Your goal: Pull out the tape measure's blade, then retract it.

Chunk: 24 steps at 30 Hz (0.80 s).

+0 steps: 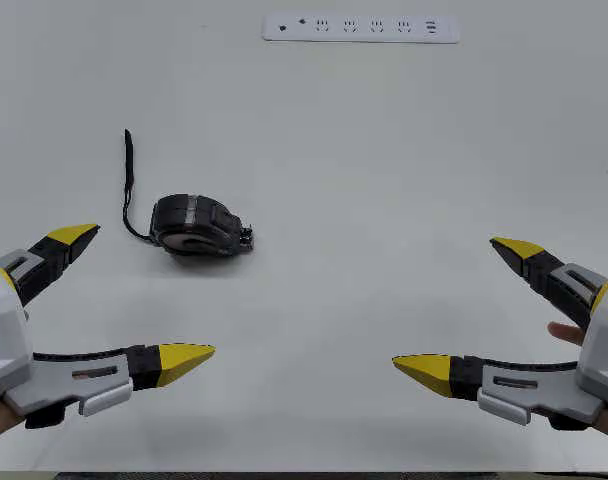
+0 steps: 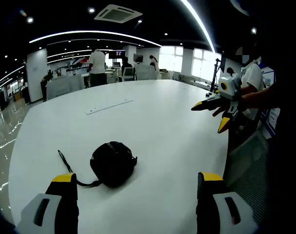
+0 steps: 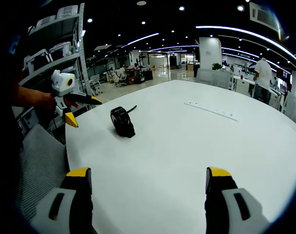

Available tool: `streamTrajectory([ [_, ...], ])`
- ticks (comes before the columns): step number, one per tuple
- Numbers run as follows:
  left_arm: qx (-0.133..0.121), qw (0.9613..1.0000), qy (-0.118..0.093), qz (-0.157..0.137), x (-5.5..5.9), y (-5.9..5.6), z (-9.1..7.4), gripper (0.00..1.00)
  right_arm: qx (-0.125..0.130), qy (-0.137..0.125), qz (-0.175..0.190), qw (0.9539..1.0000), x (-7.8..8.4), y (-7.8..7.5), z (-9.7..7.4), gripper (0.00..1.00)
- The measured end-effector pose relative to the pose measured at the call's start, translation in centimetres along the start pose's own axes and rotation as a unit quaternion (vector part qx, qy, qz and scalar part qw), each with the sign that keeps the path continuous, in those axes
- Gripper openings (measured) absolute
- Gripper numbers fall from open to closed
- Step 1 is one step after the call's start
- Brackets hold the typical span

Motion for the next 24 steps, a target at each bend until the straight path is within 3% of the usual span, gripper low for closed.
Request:
streamTrajectory([
  [24,0.005,0.9998,0.014,0.014,-0.04,0.21,0.12,0.99,-0.008,0.01,-0.015,0.9998,-0.11,-0.08,0.15,0.99],
])
Point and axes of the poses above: the centre of the closed fingertips' face, and the gripper's own axes: z roughly forward along the fingers, y roughly to its left, x roughly out of its underside, the point moved 6 cm from there along -z, roughly backward along the fingers
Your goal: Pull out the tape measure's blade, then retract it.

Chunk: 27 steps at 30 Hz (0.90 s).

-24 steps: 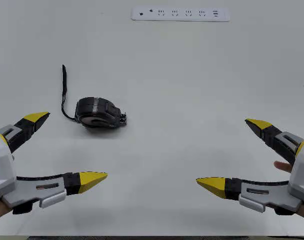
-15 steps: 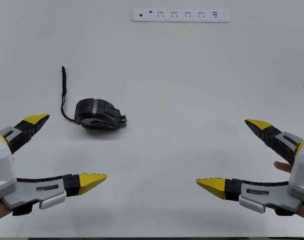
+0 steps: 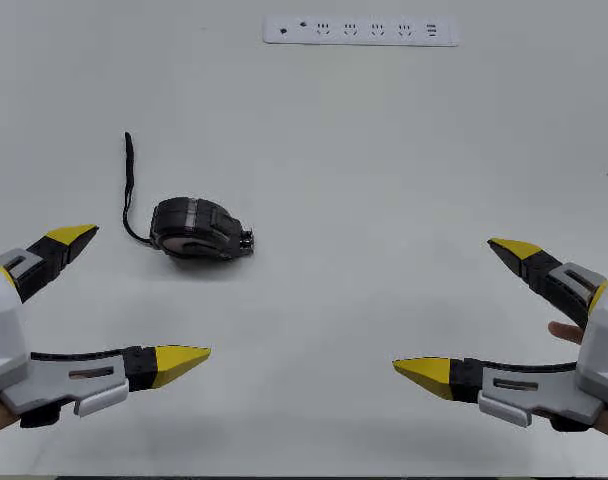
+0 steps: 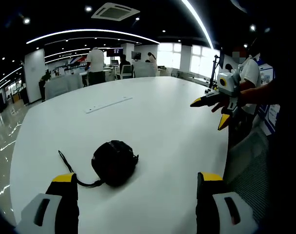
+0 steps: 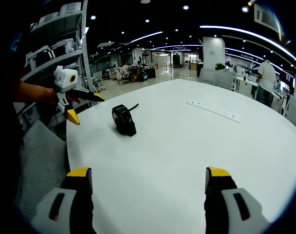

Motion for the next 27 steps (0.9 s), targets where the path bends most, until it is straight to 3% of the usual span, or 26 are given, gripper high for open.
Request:
streamTrajectory([
  [19,0.022,0.9987,0.029,0.037,-0.9,0.7,1.2,0.94,-0.028,0.005,-0.026,0.9993,-0.8,-0.3,0.9,0.9],
  [20,0.034,0.9973,0.036,0.054,-1.5,1.2,2.0,0.93,-0.046,0.008,-0.039,0.9981,-1.1,-0.2,1.7,0.88],
  [27,0.051,0.9941,0.056,0.078,-1.6,1.9,2.7,0.87,-0.063,0.006,-0.048,0.9968,-1.5,0.0,2.9,0.84],
])
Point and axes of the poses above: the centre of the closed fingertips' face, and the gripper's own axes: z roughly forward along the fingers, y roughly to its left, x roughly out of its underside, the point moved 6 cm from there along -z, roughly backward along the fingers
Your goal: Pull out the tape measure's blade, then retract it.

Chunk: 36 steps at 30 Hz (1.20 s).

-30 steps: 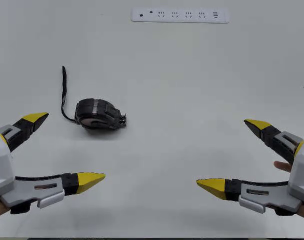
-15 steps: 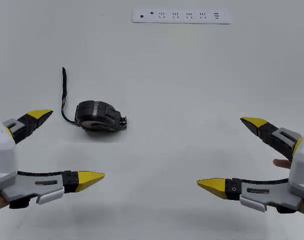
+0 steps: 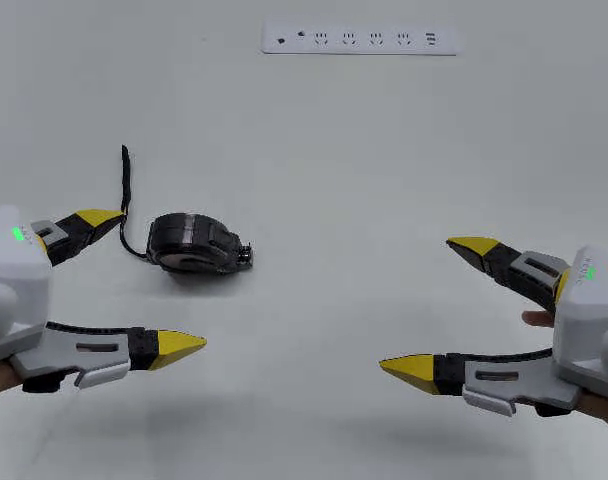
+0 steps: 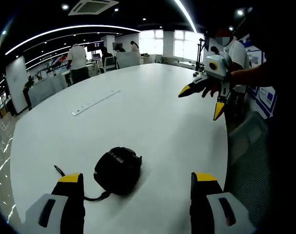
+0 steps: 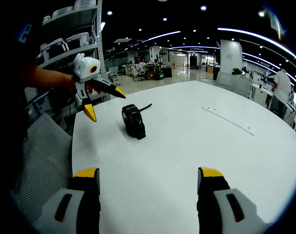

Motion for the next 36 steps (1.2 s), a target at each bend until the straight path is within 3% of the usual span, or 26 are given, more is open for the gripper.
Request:
streamTrajectory([
  [9,0.023,0.9988,0.035,0.026,0.2,1.2,0.9,0.82,-0.024,-0.003,-0.016,0.9996,-0.6,-0.3,1.6,0.77],
  [17,0.041,0.9954,0.065,0.057,0.5,2.2,1.9,0.75,-0.043,-0.002,-0.03,0.9986,-1.0,-0.6,3.1,0.73],
  [23,0.056,0.9903,0.094,0.086,0.8,3.1,2.6,0.66,-0.063,0.001,-0.048,0.9969,-1.3,-0.8,4.6,0.67],
  [36,0.079,0.979,0.134,0.132,0.9,4.6,4.1,0.52,-0.101,0.005,-0.086,0.9911,-2.2,-1.5,8.0,0.54],
])
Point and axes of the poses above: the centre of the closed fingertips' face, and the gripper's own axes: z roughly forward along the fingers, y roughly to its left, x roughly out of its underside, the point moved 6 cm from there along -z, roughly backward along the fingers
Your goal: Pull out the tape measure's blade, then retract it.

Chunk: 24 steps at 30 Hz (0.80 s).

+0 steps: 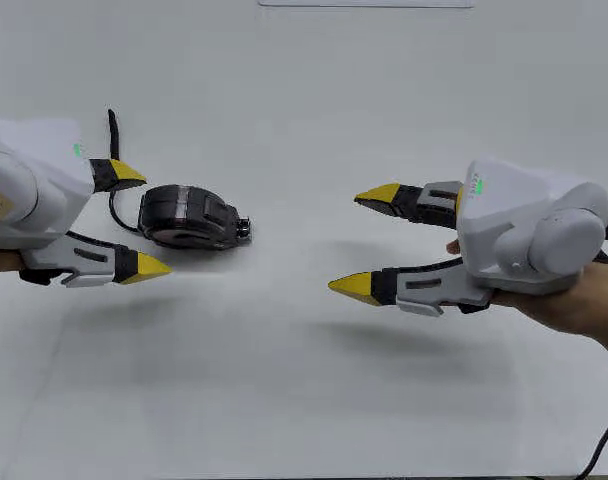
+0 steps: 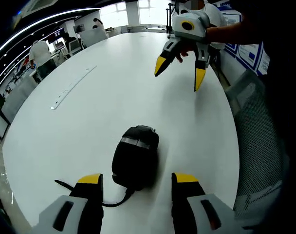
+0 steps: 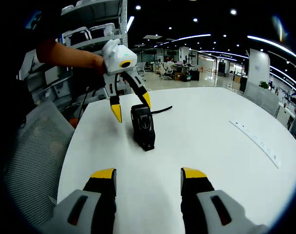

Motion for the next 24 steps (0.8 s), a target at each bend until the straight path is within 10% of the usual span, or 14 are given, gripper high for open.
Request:
streamTrajectory([
  [24,0.038,0.997,0.031,0.06,0.1,0.9,1.6,0.3,-0.059,0.011,-0.056,0.9966,-0.6,-0.8,5.6,0.4],
])
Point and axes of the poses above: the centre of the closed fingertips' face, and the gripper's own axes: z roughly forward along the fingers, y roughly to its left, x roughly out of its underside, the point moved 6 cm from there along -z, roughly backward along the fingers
